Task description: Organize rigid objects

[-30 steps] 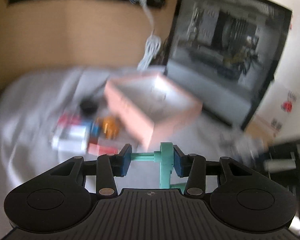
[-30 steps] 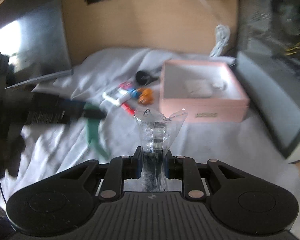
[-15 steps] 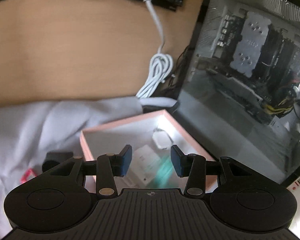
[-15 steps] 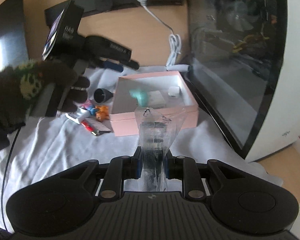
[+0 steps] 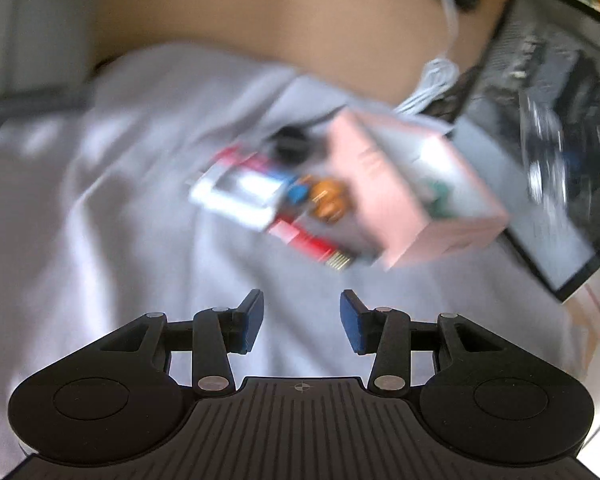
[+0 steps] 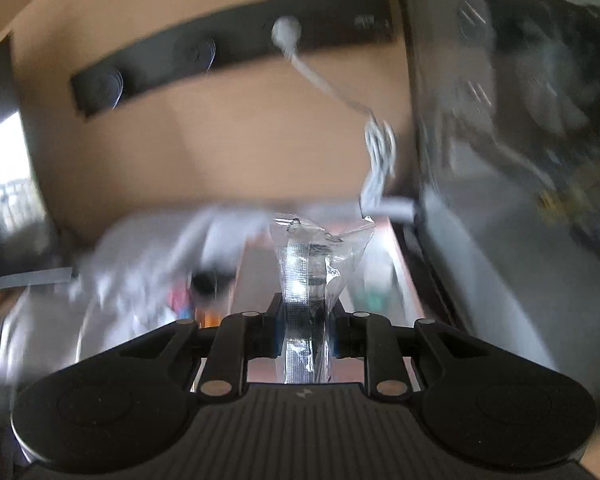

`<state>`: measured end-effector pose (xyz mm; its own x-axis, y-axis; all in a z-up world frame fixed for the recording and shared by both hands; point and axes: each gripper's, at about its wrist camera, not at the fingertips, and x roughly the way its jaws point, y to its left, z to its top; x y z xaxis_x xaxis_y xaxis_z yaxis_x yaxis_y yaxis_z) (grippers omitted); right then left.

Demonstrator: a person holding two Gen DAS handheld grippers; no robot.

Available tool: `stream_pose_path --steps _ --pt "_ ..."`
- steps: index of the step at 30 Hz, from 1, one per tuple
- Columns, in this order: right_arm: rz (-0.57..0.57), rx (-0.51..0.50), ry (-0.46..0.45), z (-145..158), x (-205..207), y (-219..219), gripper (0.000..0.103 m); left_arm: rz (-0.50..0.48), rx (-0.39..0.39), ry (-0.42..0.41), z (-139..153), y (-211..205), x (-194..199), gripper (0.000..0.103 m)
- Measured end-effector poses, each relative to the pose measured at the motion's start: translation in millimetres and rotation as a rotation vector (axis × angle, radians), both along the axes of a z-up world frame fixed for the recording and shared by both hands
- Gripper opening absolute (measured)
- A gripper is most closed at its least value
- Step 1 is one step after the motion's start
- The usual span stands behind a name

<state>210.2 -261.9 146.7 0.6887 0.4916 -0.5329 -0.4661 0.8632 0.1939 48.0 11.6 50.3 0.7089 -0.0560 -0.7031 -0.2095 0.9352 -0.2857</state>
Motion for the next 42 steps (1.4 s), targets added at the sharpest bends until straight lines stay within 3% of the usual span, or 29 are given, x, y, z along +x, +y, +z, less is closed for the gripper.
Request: stream_pose_path --steps 1,3,6,10,14,16,23,32,42 --pt "-0.014 0.017 -0.008 3 16 6 0.027 0.018 0.002 0.018 -3 5 -6 0.046" --pt "-0.047 -0.004 -0.013 5 36 21 0.053 0.048 0.015 0.047 -7 13 -18 0.046" --pt "-0.021 -0.033 -0.045 -2 31 41 0.054 0.087 0.008 0.059 -9 25 -31 0.046" --pt "0.161 -0.117 -0.064 -29 -7 80 0.054 0.116 -0.001 0.063 -11 34 -46 0.046" --pt "0.348 -0.278 -0.086 -65 -48 132 0.036 0.110 -0.010 0.058 -8 33 -57 0.046" --pt "0.397 -0.351 -0.101 -81 -59 155 0.036 0.106 -0.015 0.056 -8 33 -62 0.046" --pt "0.369 -0.445 -0.036 -119 -32 197 0.036 0.103 -0.040 0.069 -12 37 -80 0.046" --pt "0.332 -0.385 0.081 -129 -16 203 0.038 0.167 -0.062 0.089 -19 58 -100 0.046" --pt "0.461 -0.228 0.229 -113 -76 184 0.013 0.100 -0.088 0.094 -25 47 -81 0.046"
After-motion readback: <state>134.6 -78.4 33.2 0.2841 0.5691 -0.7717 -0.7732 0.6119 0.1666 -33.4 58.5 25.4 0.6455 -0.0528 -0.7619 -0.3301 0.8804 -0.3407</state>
